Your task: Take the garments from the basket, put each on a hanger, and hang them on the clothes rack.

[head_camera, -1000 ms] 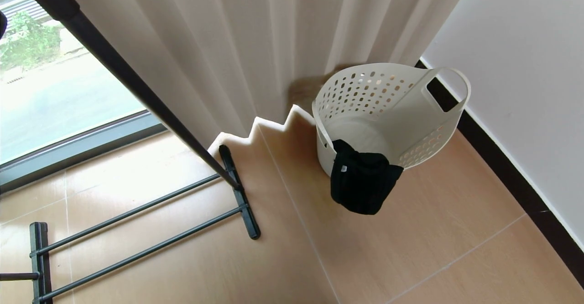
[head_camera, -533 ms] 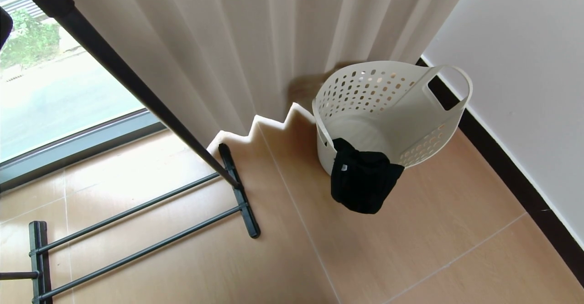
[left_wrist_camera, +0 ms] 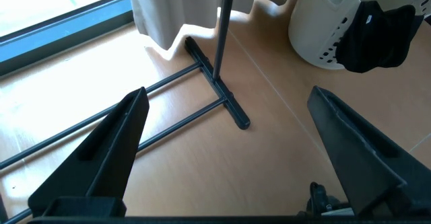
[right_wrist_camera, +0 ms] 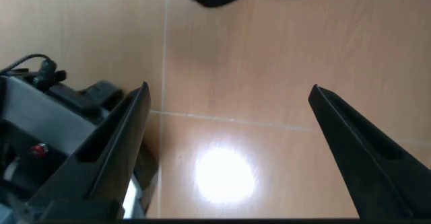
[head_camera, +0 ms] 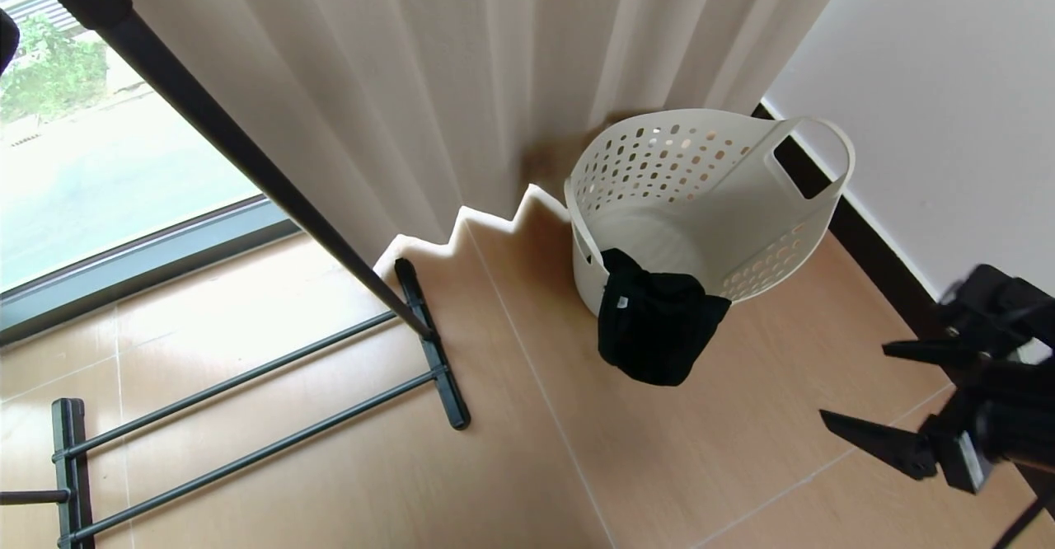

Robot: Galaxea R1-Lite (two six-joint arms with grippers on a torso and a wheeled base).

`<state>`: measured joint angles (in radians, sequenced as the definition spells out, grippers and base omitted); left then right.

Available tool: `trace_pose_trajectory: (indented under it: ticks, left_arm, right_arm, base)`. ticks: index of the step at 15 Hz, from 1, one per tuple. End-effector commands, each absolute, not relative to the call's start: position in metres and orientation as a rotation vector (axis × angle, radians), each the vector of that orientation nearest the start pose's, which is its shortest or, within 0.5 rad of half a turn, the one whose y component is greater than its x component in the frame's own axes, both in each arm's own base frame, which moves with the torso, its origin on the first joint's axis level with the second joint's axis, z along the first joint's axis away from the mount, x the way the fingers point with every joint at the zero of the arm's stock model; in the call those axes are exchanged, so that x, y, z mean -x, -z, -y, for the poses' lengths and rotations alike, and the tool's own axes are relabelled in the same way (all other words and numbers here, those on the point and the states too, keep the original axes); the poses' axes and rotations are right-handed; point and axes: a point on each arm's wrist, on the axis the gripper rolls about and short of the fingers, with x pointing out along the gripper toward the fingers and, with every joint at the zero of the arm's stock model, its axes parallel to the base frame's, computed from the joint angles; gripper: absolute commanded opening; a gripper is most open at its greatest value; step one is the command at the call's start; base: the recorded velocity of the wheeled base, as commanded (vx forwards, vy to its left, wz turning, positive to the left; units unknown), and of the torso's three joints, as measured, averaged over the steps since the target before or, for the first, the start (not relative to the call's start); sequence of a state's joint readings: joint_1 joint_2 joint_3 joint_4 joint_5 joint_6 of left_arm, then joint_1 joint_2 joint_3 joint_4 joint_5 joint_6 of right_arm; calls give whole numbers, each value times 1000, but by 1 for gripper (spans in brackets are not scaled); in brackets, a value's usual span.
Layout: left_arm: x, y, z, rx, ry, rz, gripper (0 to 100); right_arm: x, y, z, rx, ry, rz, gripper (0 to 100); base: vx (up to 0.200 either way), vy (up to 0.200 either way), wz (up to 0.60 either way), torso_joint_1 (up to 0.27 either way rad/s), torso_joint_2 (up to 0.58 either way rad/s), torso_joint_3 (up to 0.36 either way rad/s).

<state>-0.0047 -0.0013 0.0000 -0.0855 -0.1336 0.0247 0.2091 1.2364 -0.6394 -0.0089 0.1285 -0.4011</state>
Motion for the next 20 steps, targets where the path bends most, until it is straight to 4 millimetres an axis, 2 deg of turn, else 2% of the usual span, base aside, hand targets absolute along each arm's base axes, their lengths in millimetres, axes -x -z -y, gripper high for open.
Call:
trace_pose_trajectory:
  ticks: [1,3,6,7,12,14,15,18,20]
  left_arm:
    - [23,-84,3,-30,137,87,100]
    - [23,-84,3,-30,137,87,100]
    - [23,-84,3,-30,137,87,100]
    - [23,-84,3,-30,137,87,100]
    - [23,-84,3,-30,137,87,100]
    - [23,-84,3,-30,137,87,100]
    - [23,-84,3,-30,137,87,100]
    - [23,-84,3,-30,137,87,100]
    - [23,-84,3,-32,138,88,100]
  right_arm:
    - [-233,-189,-57,567,-522,-537,100]
    - [-264,-191,-71,685,-577,-495,100]
    - [-291,-187,-80,693,-587,-497,100]
    - [-305,-196,-82,691,-565,-433,100]
    - [-327,-201,-77,670,-604,-326,100]
    - [-331,-197,-81,672,-615,-333,100]
    - [-345,-182,-90,678,-632,-356,100]
    - [-374,-163,-100,677,-632,-353,100]
    - [-392,-168,-98,683,-602,-326,100]
  base:
    - [0,0,0,0,0,0]
    - [0,0,0,0,0,0]
    - [0,0,0,0,0,0]
    - [0,0,0,0,0,0]
    - [0,0,0,0,0,0]
    - [0,0,0,0,0,0]
    - [0,0,0,0,0,0]
    - [0,0,0,0,0,0]
    - [0,0,0,0,0,0]
